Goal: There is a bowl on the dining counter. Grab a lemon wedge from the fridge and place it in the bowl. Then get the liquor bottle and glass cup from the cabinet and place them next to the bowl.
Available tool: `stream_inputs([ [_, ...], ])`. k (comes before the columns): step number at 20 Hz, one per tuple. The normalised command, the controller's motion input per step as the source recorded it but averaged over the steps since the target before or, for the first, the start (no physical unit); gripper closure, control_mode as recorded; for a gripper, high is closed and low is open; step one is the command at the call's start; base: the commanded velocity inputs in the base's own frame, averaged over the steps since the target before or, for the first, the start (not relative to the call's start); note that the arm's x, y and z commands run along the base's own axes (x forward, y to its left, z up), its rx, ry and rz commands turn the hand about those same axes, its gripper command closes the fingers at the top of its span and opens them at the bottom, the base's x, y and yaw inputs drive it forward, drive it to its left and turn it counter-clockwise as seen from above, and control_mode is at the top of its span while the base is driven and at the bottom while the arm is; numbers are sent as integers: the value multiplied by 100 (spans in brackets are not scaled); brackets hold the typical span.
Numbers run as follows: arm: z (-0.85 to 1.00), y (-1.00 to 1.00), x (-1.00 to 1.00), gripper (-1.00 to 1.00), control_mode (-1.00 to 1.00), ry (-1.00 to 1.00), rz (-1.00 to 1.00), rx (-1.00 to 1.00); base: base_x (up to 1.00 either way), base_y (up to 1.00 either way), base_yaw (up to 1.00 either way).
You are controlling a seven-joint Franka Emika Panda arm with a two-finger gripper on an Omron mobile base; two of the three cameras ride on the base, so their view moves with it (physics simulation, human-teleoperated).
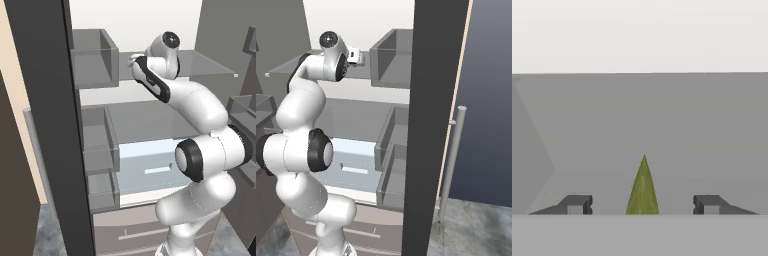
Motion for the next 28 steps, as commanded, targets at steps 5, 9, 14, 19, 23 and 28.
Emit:
stream_inputs([
  [5,-24,2,16,100,-100,6,0,0,0,0,0],
  [9,-23,0,12,100,-100,8,0,0,0,0,0],
  [14,-7,0,4,100,-100,8,0,-1,0,0,0],
  [19,0,0,0,100,-100,0,0,0,0,0,0],
  [23,0,0,0,100,-100,0,0,0,0,0,0],
  [28,0,0,0,100,-100,0,0,0,0,0,0],
])
